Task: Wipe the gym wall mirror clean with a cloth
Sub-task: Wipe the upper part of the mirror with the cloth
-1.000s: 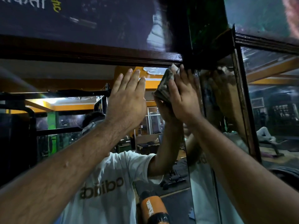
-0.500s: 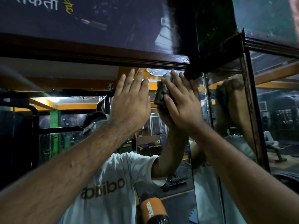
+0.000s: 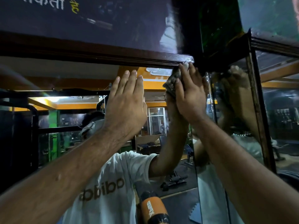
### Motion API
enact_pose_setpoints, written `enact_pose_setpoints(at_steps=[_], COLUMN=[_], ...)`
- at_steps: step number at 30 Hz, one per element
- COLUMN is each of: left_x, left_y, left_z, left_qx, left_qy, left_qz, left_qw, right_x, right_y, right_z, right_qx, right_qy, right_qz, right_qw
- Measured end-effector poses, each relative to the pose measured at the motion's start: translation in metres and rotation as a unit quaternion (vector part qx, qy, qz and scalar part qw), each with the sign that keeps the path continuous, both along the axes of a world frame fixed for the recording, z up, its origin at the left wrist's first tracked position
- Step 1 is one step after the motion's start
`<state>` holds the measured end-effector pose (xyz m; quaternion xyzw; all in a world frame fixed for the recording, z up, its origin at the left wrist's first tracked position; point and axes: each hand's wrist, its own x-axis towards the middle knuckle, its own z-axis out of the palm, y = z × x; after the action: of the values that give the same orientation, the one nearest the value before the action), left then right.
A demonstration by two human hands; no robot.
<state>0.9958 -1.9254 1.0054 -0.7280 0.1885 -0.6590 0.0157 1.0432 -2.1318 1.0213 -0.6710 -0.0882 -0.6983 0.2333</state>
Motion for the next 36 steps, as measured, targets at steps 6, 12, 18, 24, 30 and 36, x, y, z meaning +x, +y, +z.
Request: enact_pose_setpoints(at_steps=[6, 12, 18, 24, 30, 36], left_x=[-0.005, -0.007, -0.01, -0.013, -0.02, -0.028], left_y=[0.012, 0.018, 0.023, 0.031, 0.05, 0.07], left_z=[0.002, -0.006, -0.009, -0.007, -0.004, 0.003], left_qx=[0.008, 0.008, 0.015, 0.011, 0.07, 0.011], left_qy=[0.033, 0.035, 0.038, 0.054, 0.092, 0.047], left_qz=[-0.006, -0.051, -0.037, 0.001, -0.038, -0.011], left_qw=[0.999, 0.998, 0.998, 0.998, 0.993, 0.999], right_x=[-0.001, -0.012, -0.003, -0.012, -0.01, -0.02], right_y=[0.02, 0.039, 0.01, 0.056, 0.041, 0.097], right_z=[-0.026, -0.019, -0.044, -0.042, -0.02, -0.02], right_qx=[-0.235, -0.052, -0.098, -0.182, -0.024, -0.243], right_qy=[-0.034, 0.023, -0.006, 0.012, 0.012, -0.025], right_qz=[-0.024, 0.014, 0.015, 0.006, 0.015, -0.001], right_qw=[0.971, 0.998, 0.995, 0.983, 1.0, 0.97])
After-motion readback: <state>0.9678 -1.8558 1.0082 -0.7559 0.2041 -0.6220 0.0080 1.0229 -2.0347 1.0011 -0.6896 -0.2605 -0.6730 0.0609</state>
